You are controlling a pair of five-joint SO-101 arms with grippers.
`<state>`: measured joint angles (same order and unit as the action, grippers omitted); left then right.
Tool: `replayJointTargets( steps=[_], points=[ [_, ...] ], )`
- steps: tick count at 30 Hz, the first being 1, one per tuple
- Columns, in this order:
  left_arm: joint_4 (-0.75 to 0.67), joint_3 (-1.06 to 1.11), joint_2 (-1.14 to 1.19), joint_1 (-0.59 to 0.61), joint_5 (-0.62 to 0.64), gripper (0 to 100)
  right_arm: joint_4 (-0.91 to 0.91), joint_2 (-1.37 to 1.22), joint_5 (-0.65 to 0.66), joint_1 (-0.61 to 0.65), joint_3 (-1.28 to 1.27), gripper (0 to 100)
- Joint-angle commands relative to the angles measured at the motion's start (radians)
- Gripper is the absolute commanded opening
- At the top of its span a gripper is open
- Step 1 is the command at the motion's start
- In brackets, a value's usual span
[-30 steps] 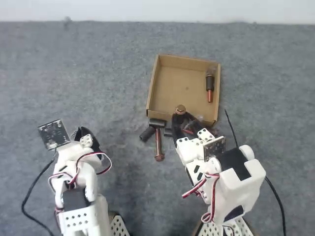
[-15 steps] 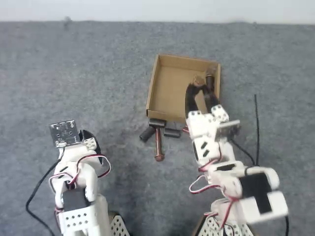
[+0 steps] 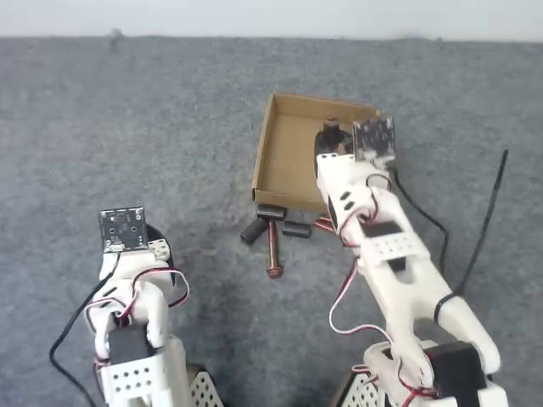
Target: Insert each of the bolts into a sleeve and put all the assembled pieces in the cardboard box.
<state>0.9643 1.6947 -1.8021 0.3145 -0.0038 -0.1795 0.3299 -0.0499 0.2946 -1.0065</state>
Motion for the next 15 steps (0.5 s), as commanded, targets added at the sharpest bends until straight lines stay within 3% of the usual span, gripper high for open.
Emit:
replayJointTargets(
  steps=[1,7,15],
  points=[
    [0.006,-0.008,-0.014,0.006,-0.012,1,0.245,-0.005,0.014,-0.015,0.233,0.6],
    [0.006,-0.008,-0.014,0.006,-0.012,1,0.472,-0.145,0.015,-0.016,0.483,0.6],
    [0.006,-0.008,-0.014,0.006,-0.014,1,0.944,-0.418,0.015,-0.053,0.968,0.6]
  ],
)
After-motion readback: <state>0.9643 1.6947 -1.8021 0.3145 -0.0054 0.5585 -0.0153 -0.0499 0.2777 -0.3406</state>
